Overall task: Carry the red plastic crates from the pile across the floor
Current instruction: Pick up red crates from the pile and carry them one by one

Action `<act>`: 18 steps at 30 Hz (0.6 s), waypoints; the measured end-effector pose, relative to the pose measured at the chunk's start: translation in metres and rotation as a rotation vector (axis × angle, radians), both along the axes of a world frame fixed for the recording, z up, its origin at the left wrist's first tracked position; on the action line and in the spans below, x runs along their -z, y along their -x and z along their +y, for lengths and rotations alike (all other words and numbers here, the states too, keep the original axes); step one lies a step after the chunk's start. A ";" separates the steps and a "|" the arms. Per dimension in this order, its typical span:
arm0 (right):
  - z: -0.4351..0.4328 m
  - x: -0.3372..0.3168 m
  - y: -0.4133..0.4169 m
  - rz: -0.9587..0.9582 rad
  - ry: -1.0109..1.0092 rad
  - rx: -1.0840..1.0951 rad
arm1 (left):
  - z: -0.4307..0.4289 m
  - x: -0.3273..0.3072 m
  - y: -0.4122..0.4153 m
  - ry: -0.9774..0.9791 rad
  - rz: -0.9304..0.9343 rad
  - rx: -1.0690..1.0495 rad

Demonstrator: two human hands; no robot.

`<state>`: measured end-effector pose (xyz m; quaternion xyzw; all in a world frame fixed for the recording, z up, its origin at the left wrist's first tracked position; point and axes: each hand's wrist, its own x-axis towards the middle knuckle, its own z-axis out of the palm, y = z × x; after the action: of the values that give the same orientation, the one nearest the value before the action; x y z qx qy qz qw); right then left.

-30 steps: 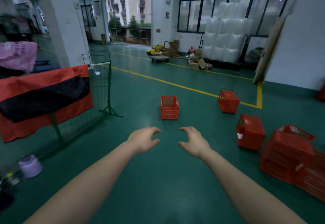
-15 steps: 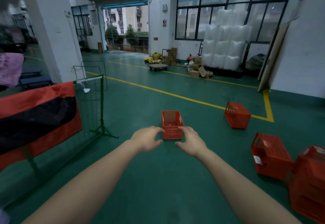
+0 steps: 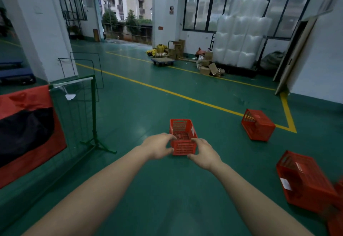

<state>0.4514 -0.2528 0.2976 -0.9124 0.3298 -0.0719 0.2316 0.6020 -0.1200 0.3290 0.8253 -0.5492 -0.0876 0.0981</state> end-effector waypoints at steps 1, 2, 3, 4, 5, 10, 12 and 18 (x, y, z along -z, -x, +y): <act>-0.011 0.002 -0.022 0.001 -0.008 0.009 | -0.013 0.001 -0.022 -0.004 0.002 0.012; -0.022 0.004 -0.045 0.000 -0.021 0.021 | -0.027 0.001 -0.046 -0.010 0.005 0.026; -0.035 0.005 -0.071 -0.001 -0.037 0.031 | -0.042 0.000 -0.073 -0.019 0.007 0.044; -0.045 0.005 -0.092 0.003 -0.056 0.041 | -0.055 -0.002 -0.096 -0.033 0.004 0.061; -0.057 0.005 -0.115 0.006 -0.076 0.054 | -0.067 -0.003 -0.120 -0.048 0.005 0.071; -0.113 0.013 -0.207 -0.001 -0.136 0.144 | -0.131 -0.004 -0.227 -0.083 0.001 0.104; -0.131 0.018 -0.233 0.005 -0.166 0.170 | -0.154 0.002 -0.257 -0.094 -0.003 0.122; -0.215 0.039 -0.319 -0.001 -0.198 0.197 | -0.246 0.030 -0.344 -0.163 -0.006 0.176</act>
<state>0.7706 -0.4680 0.2585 -0.8483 0.4231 -0.0618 0.3123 0.9456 -0.3656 0.2993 0.7792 -0.6110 -0.1380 0.0209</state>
